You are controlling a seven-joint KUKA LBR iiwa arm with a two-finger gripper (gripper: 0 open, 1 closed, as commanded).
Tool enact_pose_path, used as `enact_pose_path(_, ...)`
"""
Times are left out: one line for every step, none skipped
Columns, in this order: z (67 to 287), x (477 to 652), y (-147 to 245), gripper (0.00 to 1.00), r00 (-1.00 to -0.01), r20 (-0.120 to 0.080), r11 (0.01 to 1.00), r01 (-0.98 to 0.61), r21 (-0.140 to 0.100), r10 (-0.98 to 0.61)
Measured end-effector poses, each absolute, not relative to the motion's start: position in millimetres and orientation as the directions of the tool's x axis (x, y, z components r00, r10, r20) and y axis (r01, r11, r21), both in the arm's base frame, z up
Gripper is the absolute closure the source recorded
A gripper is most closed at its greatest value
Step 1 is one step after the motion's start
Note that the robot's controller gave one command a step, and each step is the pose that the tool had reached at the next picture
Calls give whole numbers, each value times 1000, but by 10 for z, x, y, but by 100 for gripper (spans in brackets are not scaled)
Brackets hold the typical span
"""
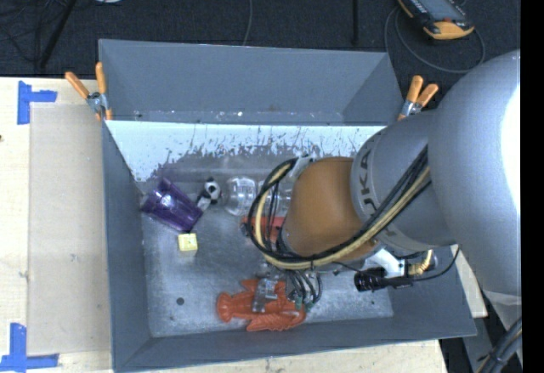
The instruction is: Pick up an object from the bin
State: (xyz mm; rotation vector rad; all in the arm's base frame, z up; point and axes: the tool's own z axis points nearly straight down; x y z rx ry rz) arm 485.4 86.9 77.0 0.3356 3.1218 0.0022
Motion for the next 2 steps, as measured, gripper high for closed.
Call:
enact_pose_path(771,4855,867,100,-977,-2,977,214,2,214)
enact_pose_path(2273,4919,887,100,-966,0,966,259,0,259)
